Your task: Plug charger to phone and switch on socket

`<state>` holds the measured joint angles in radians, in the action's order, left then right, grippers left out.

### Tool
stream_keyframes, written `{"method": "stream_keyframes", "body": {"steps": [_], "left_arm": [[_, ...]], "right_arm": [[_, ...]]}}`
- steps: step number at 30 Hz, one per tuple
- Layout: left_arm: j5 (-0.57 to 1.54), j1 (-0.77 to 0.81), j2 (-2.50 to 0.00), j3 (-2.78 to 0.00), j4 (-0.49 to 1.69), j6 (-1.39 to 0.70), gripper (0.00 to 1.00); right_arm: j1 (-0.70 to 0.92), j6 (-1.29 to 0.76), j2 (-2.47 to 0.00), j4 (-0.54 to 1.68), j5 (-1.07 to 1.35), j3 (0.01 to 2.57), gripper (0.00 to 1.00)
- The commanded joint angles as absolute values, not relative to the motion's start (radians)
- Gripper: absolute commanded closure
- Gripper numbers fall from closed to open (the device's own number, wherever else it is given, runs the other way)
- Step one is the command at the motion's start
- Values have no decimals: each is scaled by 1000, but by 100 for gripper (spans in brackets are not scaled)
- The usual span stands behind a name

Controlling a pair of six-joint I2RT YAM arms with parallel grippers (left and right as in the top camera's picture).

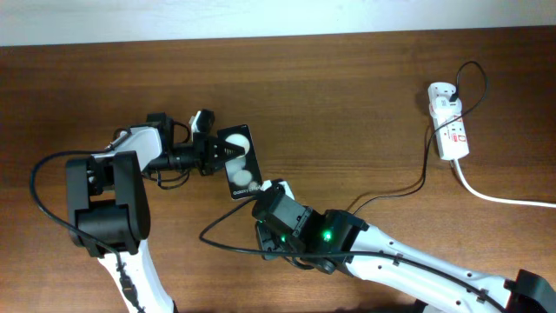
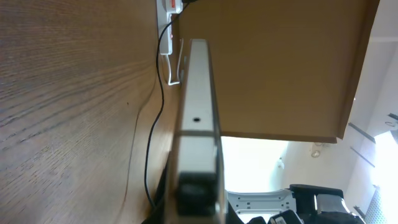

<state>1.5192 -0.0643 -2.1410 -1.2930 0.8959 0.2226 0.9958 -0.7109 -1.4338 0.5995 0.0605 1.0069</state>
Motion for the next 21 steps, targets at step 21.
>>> {"method": "stream_keyframes", "body": {"steps": [21], "left_arm": [[1574,-68,-2104,-1297,894,216,100]], "right_arm": [[1003,-715,-1489,290,-118,920,96]]}}
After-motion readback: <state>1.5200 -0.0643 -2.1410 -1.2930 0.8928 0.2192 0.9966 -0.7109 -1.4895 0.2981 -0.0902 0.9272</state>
